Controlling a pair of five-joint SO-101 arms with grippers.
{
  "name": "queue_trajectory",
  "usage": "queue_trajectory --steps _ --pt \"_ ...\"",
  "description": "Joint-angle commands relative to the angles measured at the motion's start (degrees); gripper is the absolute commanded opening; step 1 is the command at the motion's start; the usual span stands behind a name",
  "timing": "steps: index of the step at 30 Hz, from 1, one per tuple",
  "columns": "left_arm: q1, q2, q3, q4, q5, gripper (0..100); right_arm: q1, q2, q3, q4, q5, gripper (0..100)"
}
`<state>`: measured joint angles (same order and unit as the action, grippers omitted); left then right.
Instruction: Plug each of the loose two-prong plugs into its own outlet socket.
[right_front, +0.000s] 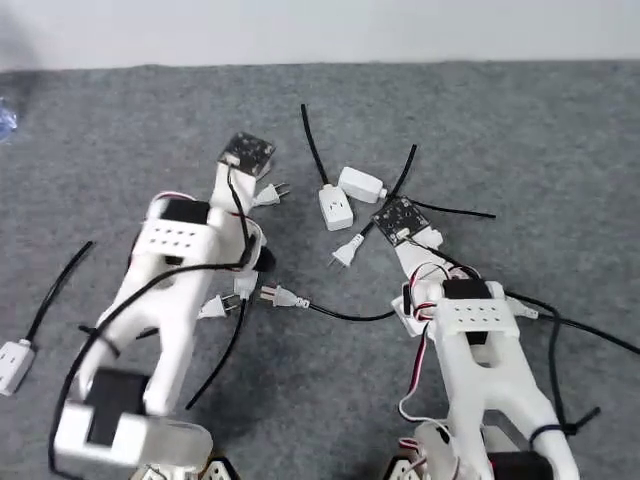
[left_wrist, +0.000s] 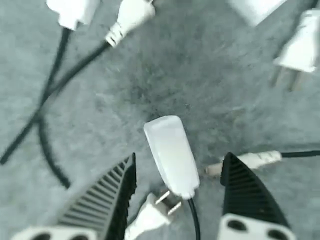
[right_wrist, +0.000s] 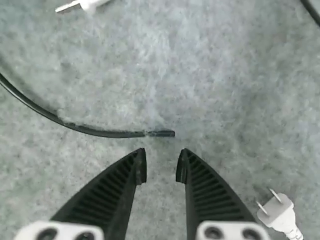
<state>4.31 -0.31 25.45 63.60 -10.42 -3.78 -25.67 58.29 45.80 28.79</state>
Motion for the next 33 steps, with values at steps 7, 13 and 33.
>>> queue_trajectory --steps 7,13,33 --pt "0.0 20.13 -11.21 -0.18 0.88 26 -0.4 5.05 -0.62 -4.09 -0.7 10.9" --pt "0.0 22.24 -14.99 1.58 0.53 2 -0.48 7.78 -0.53 -5.49 -0.44 10.5" --pt "-46.15 4.04 -39.08 34.81 -35.16 2 -3.47 8.22 1.05 -6.64 -0.35 10.5"
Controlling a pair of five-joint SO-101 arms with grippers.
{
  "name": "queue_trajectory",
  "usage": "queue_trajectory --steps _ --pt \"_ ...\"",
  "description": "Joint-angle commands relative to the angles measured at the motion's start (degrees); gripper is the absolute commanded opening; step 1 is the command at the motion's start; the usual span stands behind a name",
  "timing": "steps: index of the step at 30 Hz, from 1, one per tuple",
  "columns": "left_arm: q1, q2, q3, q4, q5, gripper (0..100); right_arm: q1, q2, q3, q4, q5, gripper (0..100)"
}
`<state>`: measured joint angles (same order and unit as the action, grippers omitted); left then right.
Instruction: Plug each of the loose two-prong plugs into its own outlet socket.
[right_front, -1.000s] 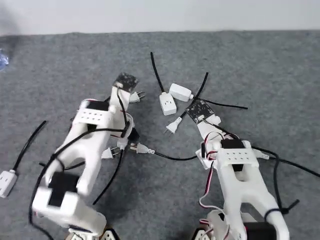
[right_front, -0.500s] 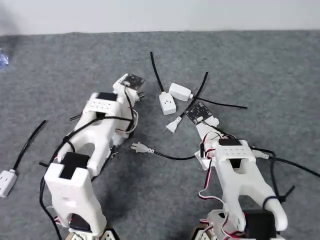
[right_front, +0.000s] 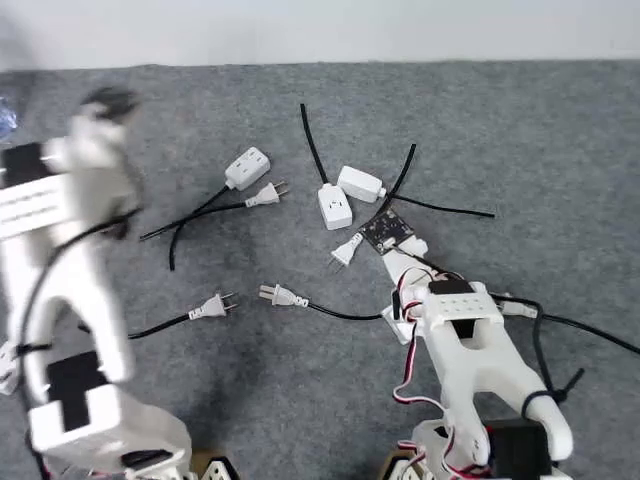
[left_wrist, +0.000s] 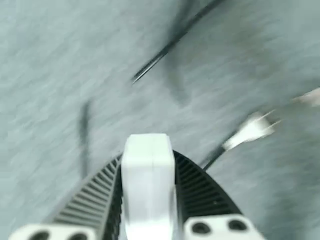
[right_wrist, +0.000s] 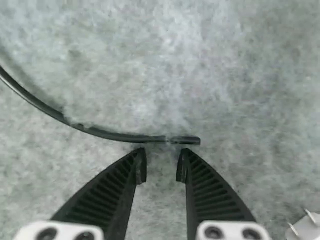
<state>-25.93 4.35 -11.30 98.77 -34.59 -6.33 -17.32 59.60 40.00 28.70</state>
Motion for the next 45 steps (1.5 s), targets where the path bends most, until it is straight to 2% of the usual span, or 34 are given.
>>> queue_trajectory --steps 1,4,7,10,13,18,23,26,29,32,39,45 --pt "-19.34 0.88 -2.33 -1.67 -13.45 2 -1.01 -0.13 -0.26 -0.84 -0.26 10.5" --pt "-27.43 7.21 -2.33 -7.03 -16.88 2 -1.01 -0.13 -0.26 -0.84 -0.26 10.5" --pt "-30.86 14.33 -2.42 -12.92 -18.2 5 -1.01 -0.13 -0.26 -0.84 -0.26 10.5" --pt "-31.3 18.29 -2.68 -15.91 -16.0 22 -1.01 -0.13 -0.09 -0.84 -0.26 10.5" --pt "-30.07 18.73 -2.68 -16.26 -17.05 38 -1.01 -0.13 -0.09 -0.84 -0.26 10.5" --pt "-22.95 15.03 -10.59 -11.25 -14.51 41 -1.01 -0.13 -0.09 -0.92 -0.26 10.5" --pt "-5.45 11.34 -22.46 -7.74 -3.6 41 -1.1 -0.13 0.0 -1.98 -0.26 10.5" --pt "6.42 13.71 -24.31 -11.16 1.67 41 -1.01 -0.13 0.0 -1.89 -0.26 10.5" --pt "14.07 18.29 -24.4 -18.9 5.8 41 -1.01 -0.13 0.0 -1.89 -0.26 10.5" --pt "17.67 24.44 -24.48 -26.9 9.14 41 -0.92 -0.04 0.0 -1.98 -0.26 10.5" --pt "20.04 39.03 -24.92 -39.82 8.62 41 -0.92 -0.04 0.09 -2.07 -0.26 10.5" --pt "19.6 50.11 -36.26 -41.49 8.26 41 -1.01 -0.04 0.09 -2.24 -0.26 10.5"
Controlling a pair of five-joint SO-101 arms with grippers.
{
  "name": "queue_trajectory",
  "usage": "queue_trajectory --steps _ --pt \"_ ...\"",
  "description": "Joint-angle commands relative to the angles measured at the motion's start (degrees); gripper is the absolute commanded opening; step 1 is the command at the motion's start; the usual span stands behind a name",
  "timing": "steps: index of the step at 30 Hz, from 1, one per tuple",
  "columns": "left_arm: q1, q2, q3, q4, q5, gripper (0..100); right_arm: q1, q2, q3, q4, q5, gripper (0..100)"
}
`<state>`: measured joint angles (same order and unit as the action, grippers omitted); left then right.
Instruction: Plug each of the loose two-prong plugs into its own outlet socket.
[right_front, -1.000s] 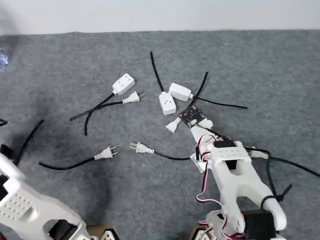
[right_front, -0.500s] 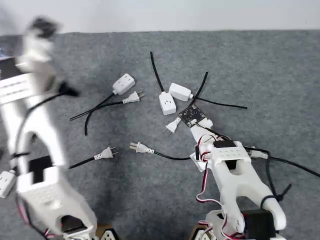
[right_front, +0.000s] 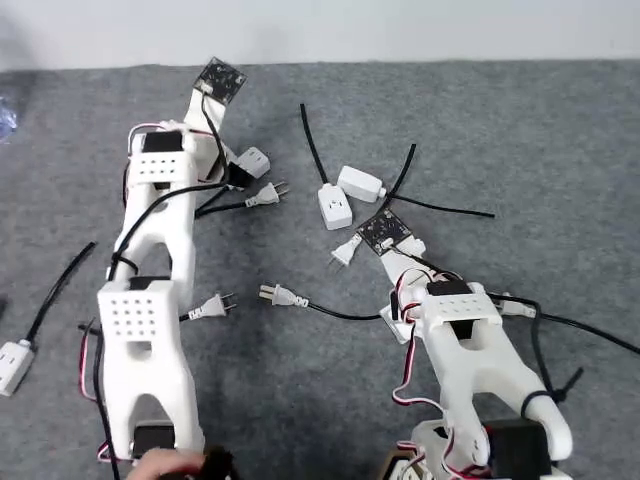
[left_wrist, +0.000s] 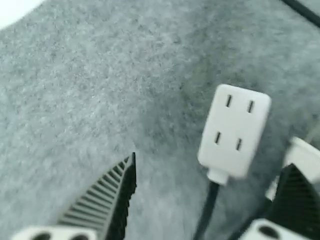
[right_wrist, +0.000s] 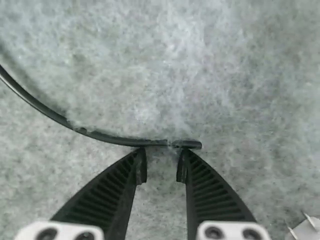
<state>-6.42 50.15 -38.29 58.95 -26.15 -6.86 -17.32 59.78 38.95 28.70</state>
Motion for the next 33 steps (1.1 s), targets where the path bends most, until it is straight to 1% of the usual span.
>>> queue_trajectory --steps 1,6,10,13,15,17,19,20,22,24,26,29,33 --pt "0.26 6.59 -11.21 -1.67 -0.18 41 -0.48 -0.04 -0.09 -1.19 -0.26 10.5" --pt "0.62 17.85 -22.2 -1.49 -0.79 41 -0.48 -0.04 -0.09 -1.19 -0.26 10.5" --pt "1.67 25.23 -32.31 2.99 -1.14 41 -0.48 -0.04 -0.09 -1.19 -0.26 10.5" --pt "3.6 30.86 -37.58 4.57 -4.31 38 -0.48 -0.04 -0.09 -1.27 -0.26 10.5" --pt "4.31 33.76 -40.22 4.84 -8.35 30 -0.48 -0.04 -0.09 -1.19 -0.26 10.5" --pt "4.22 35.6 -42.68 5.19 -13.36 18 -0.48 -0.04 -0.09 -1.19 -0.26 10.5" --pt "3.87 35.96 -44.44 7.12 -18.37 6 -0.48 -0.04 -0.09 -1.19 -0.26 10.5" --pt "3.87 36.04 -44.88 8.0 -21.27 1 -0.48 -0.04 -0.09 -1.19 -0.26 10.5" --pt "3.69 36.04 -45.05 10.55 -25.76 2 -0.48 -0.04 -0.09 -1.19 -0.26 10.5" --pt "3.69 35.78 -45.41 13.36 -27.87 2 -0.48 -0.04 -0.09 -1.19 -0.26 10.5" --pt "3.52 35.43 -48.84 16.53 -28.22 1 -0.48 -0.04 -0.09 -1.19 -0.26 10.5" --pt "3.43 33.41 -57.71 26.11 -28.22 1 -0.48 -0.04 -0.09 -1.19 -0.26 10.5" --pt "1.76 22.42 -57.36 34.73 -29.01 1 -0.48 -0.04 -0.09 -1.19 -0.26 10.5"
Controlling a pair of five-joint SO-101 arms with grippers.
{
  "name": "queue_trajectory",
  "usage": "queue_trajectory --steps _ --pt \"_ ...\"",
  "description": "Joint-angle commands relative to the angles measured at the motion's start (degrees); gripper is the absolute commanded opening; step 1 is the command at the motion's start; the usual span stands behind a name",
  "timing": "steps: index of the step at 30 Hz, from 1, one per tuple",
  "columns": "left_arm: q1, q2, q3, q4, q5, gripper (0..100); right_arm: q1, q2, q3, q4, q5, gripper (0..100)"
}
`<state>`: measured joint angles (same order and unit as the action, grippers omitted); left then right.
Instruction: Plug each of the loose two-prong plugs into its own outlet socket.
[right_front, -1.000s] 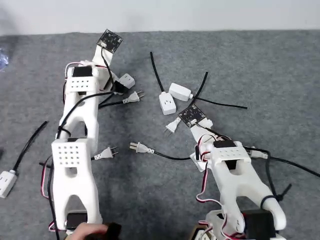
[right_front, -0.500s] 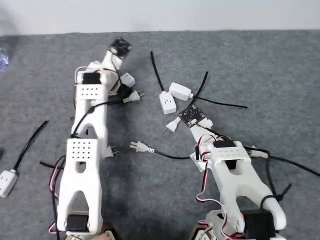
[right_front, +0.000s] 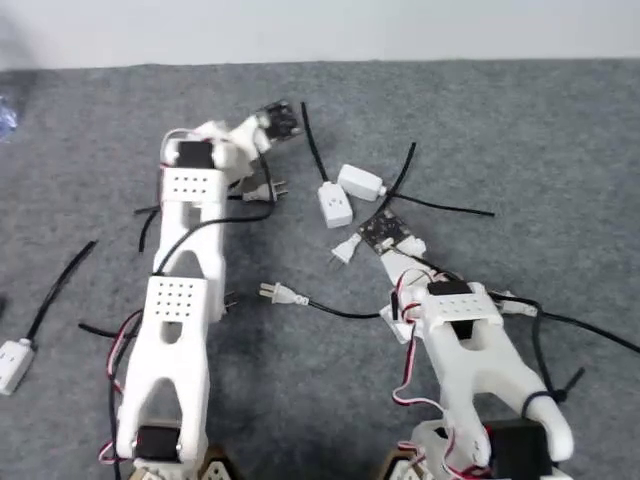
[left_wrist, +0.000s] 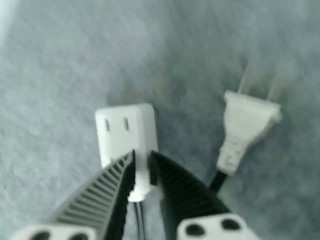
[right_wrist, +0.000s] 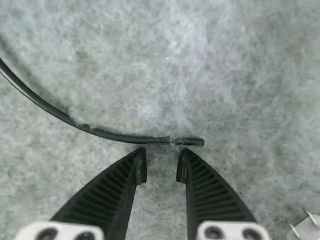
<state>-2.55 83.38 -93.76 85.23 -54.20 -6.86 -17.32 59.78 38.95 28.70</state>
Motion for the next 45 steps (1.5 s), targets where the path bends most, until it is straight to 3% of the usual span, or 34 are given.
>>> queue_trajectory --steps 1,5,11,14,17,23,28,30,35,41,45 --pt "-3.25 -13.98 -1.98 10.37 -0.97 1 -0.48 -0.04 -0.09 -1.19 -0.26 10.5" --pt "-9.49 -25.49 -1.71 15.56 -0.88 1 -0.48 -0.04 0.0 -1.19 -0.26 10.5" --pt "-16.79 -32.7 8.13 15.21 -0.26 1 -0.48 -0.13 0.97 -2.07 -0.26 10.5" --pt "-14.15 -31.56 13.49 13.19 1.32 1 -0.48 -0.13 1.05 -1.98 -0.26 10.5" --pt "-10.73 -28.48 15.34 5.98 3.08 1 -0.48 -0.13 1.05 -1.98 -0.26 10.5" --pt "-9.32 -19.6 15.08 -12.4 20.4 1 -0.48 -0.13 1.05 -2.15 -0.18 10.5" --pt "-8.53 -12.66 15.08 -18.9 21.45 1 -0.57 -0.13 1.05 -2.15 -0.18 10.5" --pt "-8.0 -10.81 15.08 -19.78 21.54 4 -0.57 -0.13 1.05 -2.15 -0.18 10.5" --pt "-6.07 -9.49 15.08 -14.95 22.07 24 -0.57 -0.13 1.05 -2.15 -0.18 10.5" --pt "-4.31 -9.41 15.34 -14.95 21.71 24 -0.57 -0.13 1.05 -2.15 -0.18 10.5" --pt "-3.25 -9.76 17.71 -12.48 16.44 24 -0.57 -0.13 1.05 -2.15 -0.18 10.5"
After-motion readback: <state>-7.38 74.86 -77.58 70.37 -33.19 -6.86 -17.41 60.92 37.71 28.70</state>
